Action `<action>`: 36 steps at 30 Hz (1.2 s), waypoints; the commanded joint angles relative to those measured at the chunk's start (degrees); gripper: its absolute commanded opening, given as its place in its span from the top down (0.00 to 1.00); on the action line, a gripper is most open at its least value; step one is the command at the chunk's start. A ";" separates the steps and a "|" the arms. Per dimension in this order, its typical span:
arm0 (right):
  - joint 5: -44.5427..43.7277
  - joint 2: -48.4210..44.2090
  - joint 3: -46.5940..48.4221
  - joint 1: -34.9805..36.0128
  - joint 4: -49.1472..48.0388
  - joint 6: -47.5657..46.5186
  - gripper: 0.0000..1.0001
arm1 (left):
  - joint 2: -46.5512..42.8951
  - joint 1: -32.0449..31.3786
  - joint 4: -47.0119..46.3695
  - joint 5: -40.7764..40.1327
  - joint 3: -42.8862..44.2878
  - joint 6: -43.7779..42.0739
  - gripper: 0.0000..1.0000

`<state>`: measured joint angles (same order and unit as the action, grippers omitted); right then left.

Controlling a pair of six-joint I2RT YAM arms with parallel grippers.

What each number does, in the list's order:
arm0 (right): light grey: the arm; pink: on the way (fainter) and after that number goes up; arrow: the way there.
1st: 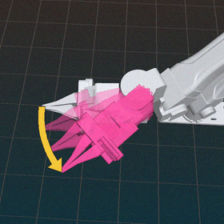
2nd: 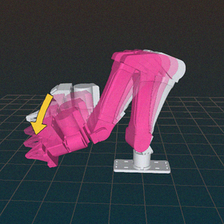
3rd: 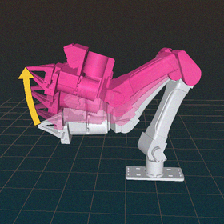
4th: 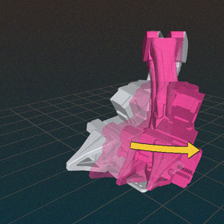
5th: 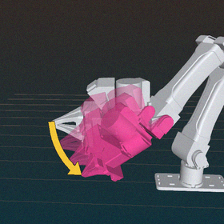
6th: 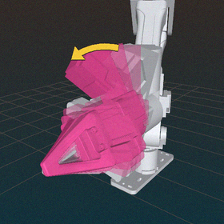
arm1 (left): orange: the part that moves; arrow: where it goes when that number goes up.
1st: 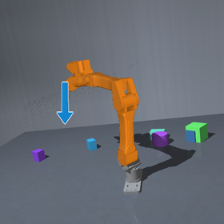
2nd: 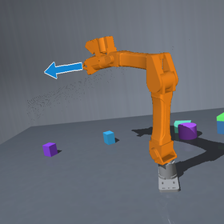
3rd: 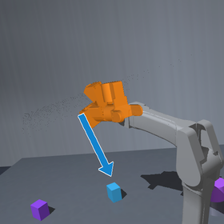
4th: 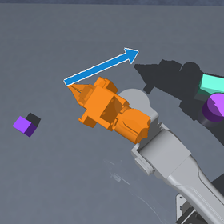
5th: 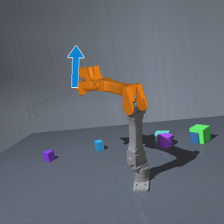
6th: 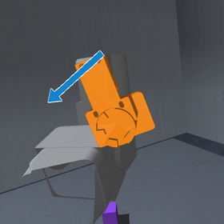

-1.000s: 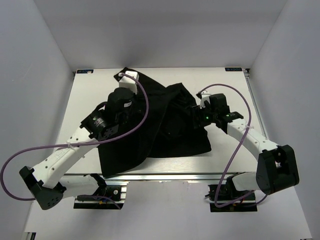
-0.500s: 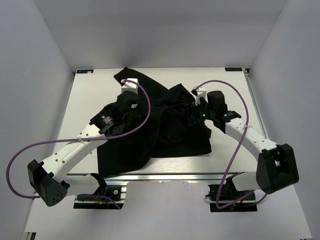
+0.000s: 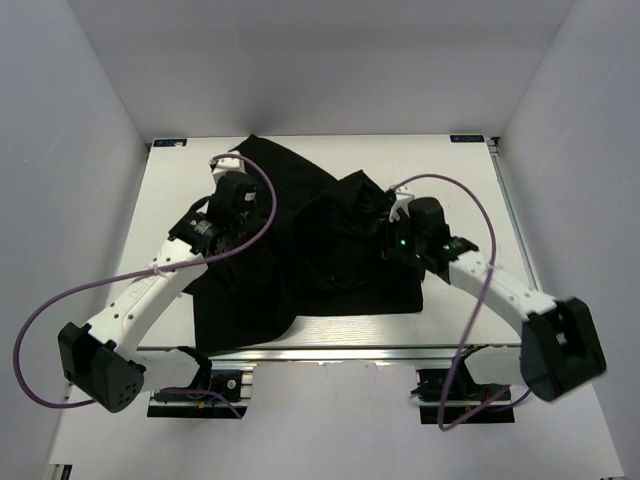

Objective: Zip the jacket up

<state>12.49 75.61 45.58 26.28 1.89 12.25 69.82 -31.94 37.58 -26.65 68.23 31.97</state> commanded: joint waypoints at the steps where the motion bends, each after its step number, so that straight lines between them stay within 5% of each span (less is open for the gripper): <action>1: -11.35 -6.16 -7.33 -1.23 11.54 4.01 1.00 | 0.40 7.77 3.90 -5.43 3.23 5.03 1.00; 7: -1.26 -15.93 -15.70 0.51 15.34 3.84 1.00 | 5.32 11.72 6.79 -2.27 4.28 7.75 1.00; 11: 2.18 -14.46 -14.74 7.19 15.95 0.94 1.00 | 6.56 13.75 7.25 2.21 3.50 7.85 1.00; 14: 0.96 -10.23 -10.18 9.58 15.69 1.72 0.79 | 4.98 13.75 5.75 4.24 -0.19 6.09 1.00; 15: 0.78 -9.44 -6.33 9.58 15.17 1.55 0.61 | 4.19 13.75 5.75 4.59 -1.94 5.92 1.00; 18: -5.00 -7.59 2.01 9.40 14.46 1.37 0.34 | 2.87 13.84 5.75 4.42 -4.24 4.95 1.00; 22: -12.05 -4.61 11.69 4.59 14.72 1.98 0.21 | 1.02 13.84 5.75 4.06 -6.61 4.68 1.00; 28: -11.52 6.01 20.85 -5.00 16.48 0.50 0.13 | -0.30 13.84 3.73 5.74 -8.29 3.37 1.00; 36: -8.19 23.95 29.99 -8.00 19.55 -3.37 0.11 | -0.65 13.84 2.67 6.96 -8.20 1.26 1.00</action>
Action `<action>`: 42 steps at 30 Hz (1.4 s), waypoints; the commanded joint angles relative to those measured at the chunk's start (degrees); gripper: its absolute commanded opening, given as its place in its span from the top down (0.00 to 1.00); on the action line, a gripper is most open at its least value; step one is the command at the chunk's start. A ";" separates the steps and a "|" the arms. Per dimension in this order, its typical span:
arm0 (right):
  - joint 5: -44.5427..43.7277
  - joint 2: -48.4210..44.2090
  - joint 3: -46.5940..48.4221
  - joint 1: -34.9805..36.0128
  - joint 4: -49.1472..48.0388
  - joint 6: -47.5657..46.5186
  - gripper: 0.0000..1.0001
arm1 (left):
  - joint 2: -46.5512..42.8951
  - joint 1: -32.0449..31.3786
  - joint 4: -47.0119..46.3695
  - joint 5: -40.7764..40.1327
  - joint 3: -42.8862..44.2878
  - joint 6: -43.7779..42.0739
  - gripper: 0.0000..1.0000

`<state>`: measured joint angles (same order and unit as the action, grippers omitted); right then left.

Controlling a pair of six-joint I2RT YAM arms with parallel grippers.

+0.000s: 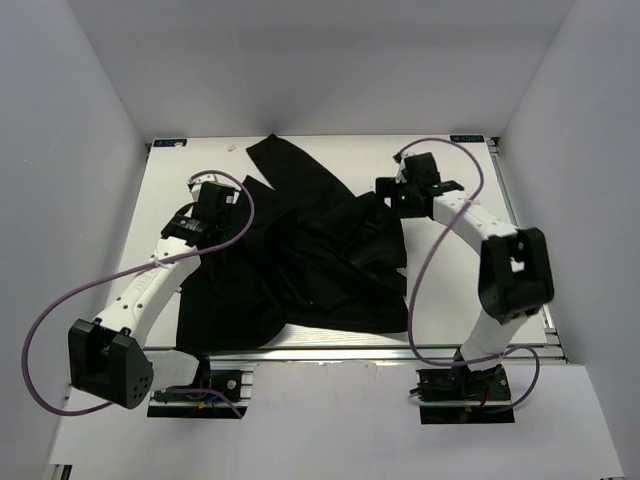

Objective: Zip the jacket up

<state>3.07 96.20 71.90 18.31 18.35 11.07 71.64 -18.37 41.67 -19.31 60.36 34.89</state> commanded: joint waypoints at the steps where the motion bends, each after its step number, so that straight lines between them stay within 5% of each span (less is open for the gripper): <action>1: 1.15 6.16 3.95 -0.11 3.01 -1.93 0.11 | -2.81 0.27 -1.76 -0.38 -0.50 -1.85 1.00; 6: 0.62 11.46 4.74 -0.02 1.52 -0.44 0.11 | -4.92 0.27 -3.78 1.82 -1.21 -4.56 1.00; 8: 2.37 13.04 4.13 0.06 -0.15 -0.70 0.20 | -6.06 0.27 -5.01 3.48 -1.47 -5.45 1.00; 9: 3.60 13.48 4.13 0.06 -0.42 -0.96 0.30 | -6.42 0.27 -5.37 4.10 -1.56 -5.97 1.00; 10: 6.39 14.18 4.13 0.24 -1.72 -1.49 0.57 | -6.86 0.27 -6.68 5.85 -1.82 -6.50 1.00; 11: 7.20 14.36 3.95 0.24 -2.96 -1.66 0.71 | -7.38 0.27 -7.39 6.91 -2.26 -7.11 1.00; 12: 8.26 14.45 3.86 0.50 -4.19 -2.19 0.99 | -7.56 0.18 -7.91 7.79 -2.26 -8.25 1.00; 18: 5.20 9.89 12.64 0.85 -6.31 -5.61 1.00 | -8.61 0.27 -9.85 11.31 2.83 -11.33 1.00; 25: -2.54 -6.44 18.27 0.77 -12.10 -9.74 1.00 | -12.83 0.27 -16.52 17.63 8.19 -15.46 1.00; 30: -5.61 -10.24 32.13 0.68 -12.72 -13.00 1.00 | -9.85 0.27 -13.90 24.21 18.99 -20.56 1.00; 34: -15.51 -11.82 36.55 0.77 -14.31 -16.07 1.00 | -12.30 0.27 -12.85 24.76 18.59 -19.78 1.00; 42: -21.62 -24.56 18.20 0.59 -13.42 -17.66 1.00 | -19.52 0.27 -2.66 7.89 6.62 -11.07 1.00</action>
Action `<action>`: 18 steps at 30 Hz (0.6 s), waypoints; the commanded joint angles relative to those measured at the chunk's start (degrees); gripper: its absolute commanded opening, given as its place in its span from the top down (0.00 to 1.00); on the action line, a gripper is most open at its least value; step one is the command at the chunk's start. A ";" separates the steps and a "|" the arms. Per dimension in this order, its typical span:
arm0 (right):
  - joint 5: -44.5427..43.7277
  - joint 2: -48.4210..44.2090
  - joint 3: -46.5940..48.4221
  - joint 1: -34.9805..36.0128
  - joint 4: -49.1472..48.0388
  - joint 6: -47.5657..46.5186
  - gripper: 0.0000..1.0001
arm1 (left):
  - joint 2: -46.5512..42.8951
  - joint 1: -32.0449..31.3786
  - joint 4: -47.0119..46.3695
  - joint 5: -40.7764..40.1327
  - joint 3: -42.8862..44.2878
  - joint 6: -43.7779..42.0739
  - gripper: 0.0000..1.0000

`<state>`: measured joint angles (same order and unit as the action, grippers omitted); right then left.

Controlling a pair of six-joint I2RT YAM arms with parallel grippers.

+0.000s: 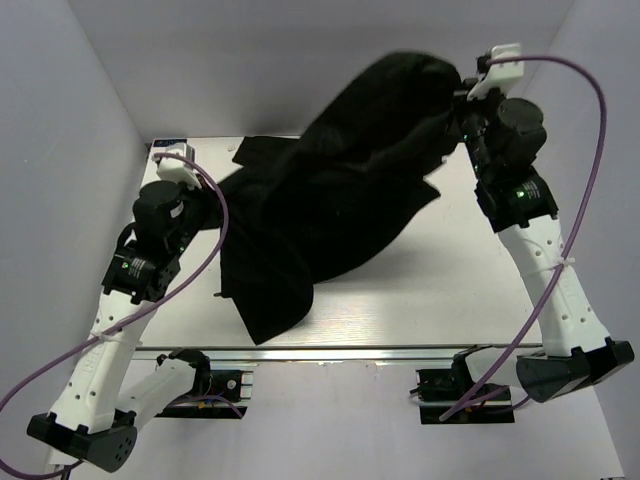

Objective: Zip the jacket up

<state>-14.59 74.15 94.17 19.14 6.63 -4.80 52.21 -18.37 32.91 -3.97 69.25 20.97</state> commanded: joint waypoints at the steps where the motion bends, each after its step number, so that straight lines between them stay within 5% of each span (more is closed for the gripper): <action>1: -3.96 -2.78 -4.00 -0.24 -1.71 -1.97 1.00 | 0.17 0.27 6.73 -8.33 -2.28 2.93 1.00; 4: -3.26 -0.86 4.85 -0.24 2.67 -2.32 1.00 | 0.88 0.27 6.74 -7.91 -0.70 2.23 1.00; 10: 0.08 4.60 28.06 -0.15 5.24 -4.08 1.00 | -0.35 0.27 0.32 6.49 7.28 -1.45 1.00; 18: 10.61 -3.57 30.19 -0.15 -14.44 -3.02 1.00 | -3.42 0.27 1.46 15.03 23.81 -2.52 1.00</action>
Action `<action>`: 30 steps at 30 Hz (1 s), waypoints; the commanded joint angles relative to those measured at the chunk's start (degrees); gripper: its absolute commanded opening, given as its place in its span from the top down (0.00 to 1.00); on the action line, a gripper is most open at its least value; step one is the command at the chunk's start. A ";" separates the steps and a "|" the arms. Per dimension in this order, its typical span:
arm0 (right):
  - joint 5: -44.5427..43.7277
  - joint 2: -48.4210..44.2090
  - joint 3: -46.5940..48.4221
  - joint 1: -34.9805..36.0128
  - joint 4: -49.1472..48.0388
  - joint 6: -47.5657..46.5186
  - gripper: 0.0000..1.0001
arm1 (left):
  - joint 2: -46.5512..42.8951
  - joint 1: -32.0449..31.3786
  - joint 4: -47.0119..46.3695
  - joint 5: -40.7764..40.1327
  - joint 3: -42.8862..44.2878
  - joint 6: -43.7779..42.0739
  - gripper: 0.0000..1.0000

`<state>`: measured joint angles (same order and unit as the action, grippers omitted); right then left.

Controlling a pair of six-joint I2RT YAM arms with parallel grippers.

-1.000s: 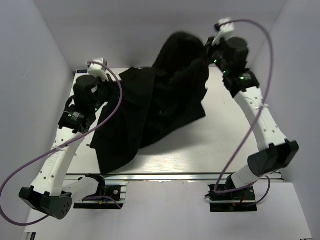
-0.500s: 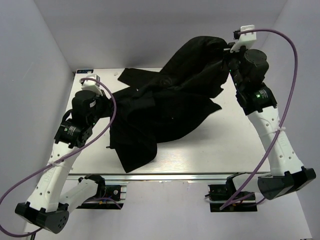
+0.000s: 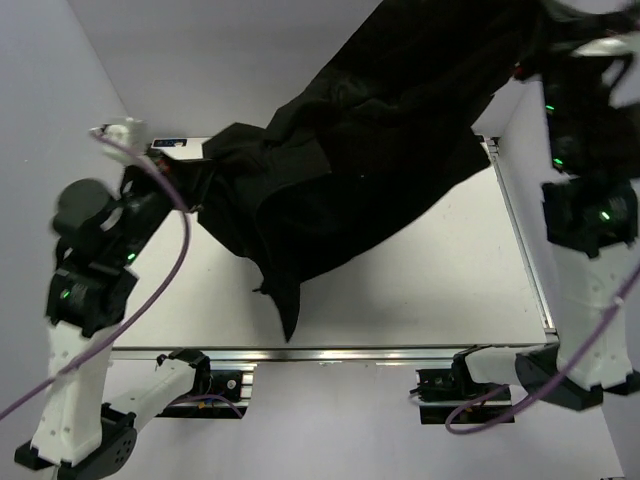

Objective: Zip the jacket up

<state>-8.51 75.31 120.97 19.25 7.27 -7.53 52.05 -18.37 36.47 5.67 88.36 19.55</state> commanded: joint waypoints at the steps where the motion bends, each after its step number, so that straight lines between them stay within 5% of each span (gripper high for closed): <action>1: 5.08 -5.25 4.53 -0.26 -17.00 0.40 1.00 | -3.71 0.27 -2.10 7.32 6.98 -0.92 1.00; 11: 9.92 -7.20 13.86 -0.35 -25.62 6.21 1.00 | -4.50 2.54 -1.58 16.29 16.49 3.21 1.00; 16: 8.86 -2.28 14.74 -0.44 -23.62 7.09 1.00 | -4.68 10.01 -4.82 17.88 11.94 6.28 1.00; 22: 2.20 13.35 11.49 0.79 -18.34 8.06 1.00 | -1.52 11.87 -14.74 10.60 -6.85 12.07 1.00; 25: -5.18 28.95 12.18 4.38 -19.65 -1.04 1.00 | 4.97 11.78 -21.86 7.34 -15.46 14.36 1.00; 30: -14.42 47.62 13.76 3.70 -24.76 -0.49 1.00 | 24.88 10.03 -28.54 -2.14 -16.21 14.29 1.00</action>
<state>-14.06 115.13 135.13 23.24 -16.78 -6.57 69.87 -7.46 14.06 11.49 72.38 32.69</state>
